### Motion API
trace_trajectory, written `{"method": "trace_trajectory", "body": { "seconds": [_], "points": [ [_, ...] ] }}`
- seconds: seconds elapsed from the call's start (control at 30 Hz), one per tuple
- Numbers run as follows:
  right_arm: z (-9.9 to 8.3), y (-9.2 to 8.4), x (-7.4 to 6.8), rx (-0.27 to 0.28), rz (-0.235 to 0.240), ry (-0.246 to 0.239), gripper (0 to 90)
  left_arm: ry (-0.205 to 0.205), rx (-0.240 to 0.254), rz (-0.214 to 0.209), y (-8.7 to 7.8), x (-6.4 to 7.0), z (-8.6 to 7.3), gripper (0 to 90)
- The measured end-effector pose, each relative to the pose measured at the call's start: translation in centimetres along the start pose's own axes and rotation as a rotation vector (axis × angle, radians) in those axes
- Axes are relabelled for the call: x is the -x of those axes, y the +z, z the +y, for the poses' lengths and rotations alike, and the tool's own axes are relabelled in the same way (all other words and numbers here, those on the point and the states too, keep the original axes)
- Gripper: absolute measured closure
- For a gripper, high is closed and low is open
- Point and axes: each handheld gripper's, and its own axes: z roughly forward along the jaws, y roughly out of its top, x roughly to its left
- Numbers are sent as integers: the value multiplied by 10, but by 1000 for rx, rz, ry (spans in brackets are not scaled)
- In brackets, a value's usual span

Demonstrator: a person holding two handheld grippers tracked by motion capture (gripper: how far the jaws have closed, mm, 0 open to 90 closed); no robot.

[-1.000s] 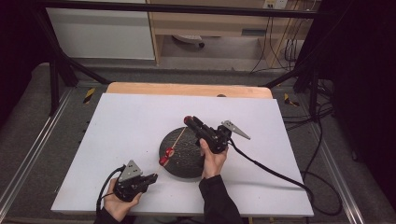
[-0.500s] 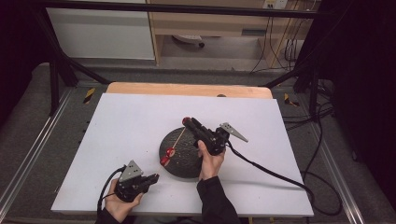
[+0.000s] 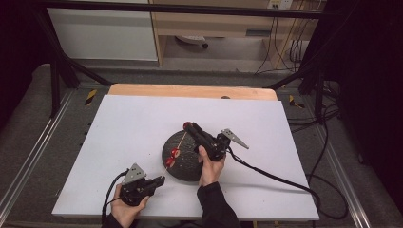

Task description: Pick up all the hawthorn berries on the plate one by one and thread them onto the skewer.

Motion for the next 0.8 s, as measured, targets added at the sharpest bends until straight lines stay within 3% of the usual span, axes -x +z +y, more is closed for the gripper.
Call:
{"method": "trace_trajectory", "body": {
  "seconds": [0.4, 0.5, 0.53, 0.63, 0.8],
  "points": [
    [-2, -1, -1, 20, -6, -2, 633, -9, 21, 26, -1, 6, -1, 883],
    [-2, 0, 0, 44, -6, 17, 633, -9, 30, 33, 0, 9, -2, 883],
    [-2, 1, 0, 48, -2, 44, 634, -10, 37, 35, 0, 10, -2, 883],
    [-3, 1, 1, 43, 4, 58, 633, -12, 53, 47, 2, 14, -2, 883],
    [-11, 1, 2, 26, 3, 70, 634, -28, 37, 47, 9, 19, -1, 882]
  ]
}}
